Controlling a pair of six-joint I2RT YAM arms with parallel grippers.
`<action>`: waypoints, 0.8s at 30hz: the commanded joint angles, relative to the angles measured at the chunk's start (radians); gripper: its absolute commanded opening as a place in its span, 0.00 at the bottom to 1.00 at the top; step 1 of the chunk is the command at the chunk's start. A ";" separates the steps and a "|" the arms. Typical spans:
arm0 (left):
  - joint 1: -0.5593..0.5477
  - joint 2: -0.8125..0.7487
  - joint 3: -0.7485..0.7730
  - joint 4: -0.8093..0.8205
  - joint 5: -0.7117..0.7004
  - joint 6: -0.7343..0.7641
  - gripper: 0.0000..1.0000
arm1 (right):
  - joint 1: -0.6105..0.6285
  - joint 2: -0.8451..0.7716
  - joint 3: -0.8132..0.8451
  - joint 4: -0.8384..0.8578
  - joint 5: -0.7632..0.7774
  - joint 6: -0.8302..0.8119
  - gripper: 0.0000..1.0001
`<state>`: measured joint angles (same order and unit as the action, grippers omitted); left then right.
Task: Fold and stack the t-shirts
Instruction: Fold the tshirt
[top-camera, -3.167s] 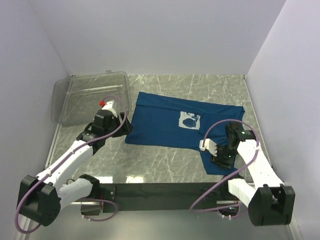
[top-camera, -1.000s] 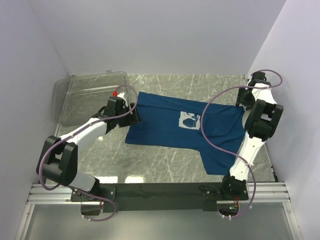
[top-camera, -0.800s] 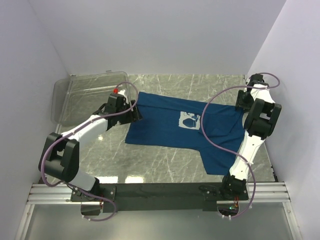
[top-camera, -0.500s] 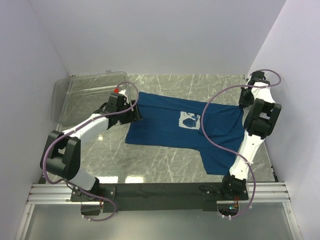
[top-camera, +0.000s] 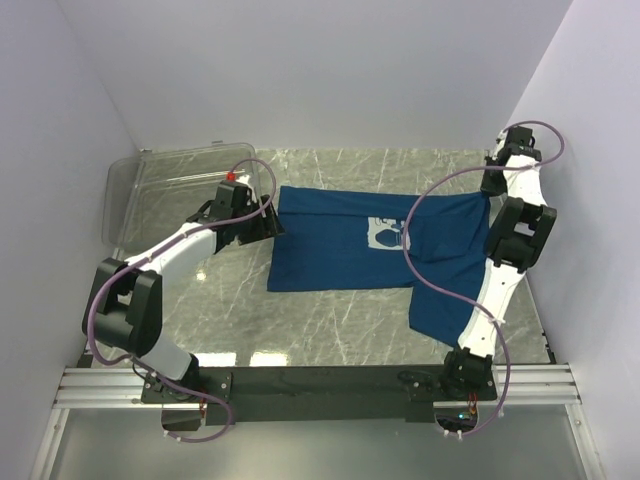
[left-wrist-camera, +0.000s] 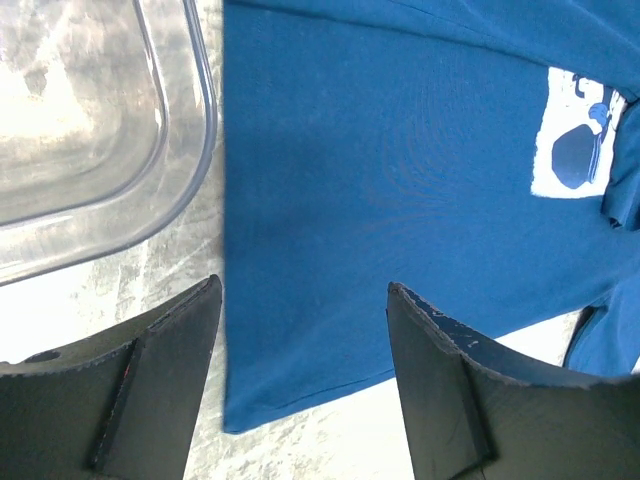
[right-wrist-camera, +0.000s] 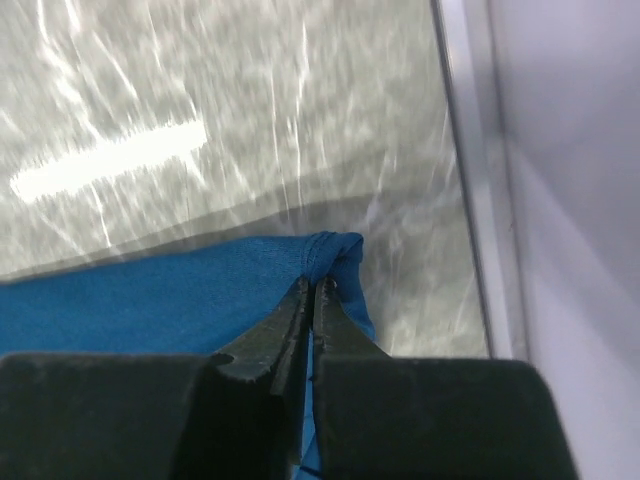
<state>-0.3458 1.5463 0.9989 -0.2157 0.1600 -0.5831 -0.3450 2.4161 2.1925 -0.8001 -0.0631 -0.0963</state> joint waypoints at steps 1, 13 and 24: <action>0.005 -0.002 0.038 -0.001 0.000 0.016 0.72 | 0.020 0.017 0.084 0.050 0.049 -0.023 0.11; 0.007 -0.141 -0.057 0.045 -0.022 -0.011 0.73 | 0.031 -0.465 -0.400 -0.069 -0.269 -0.502 0.67; 0.005 -0.235 -0.181 0.084 0.001 -0.044 0.73 | 0.126 -0.428 -0.637 -0.185 -0.376 -0.596 0.57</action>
<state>-0.3416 1.3617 0.8391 -0.1761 0.1524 -0.6083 -0.2504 1.9675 1.5730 -0.9733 -0.4232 -0.6720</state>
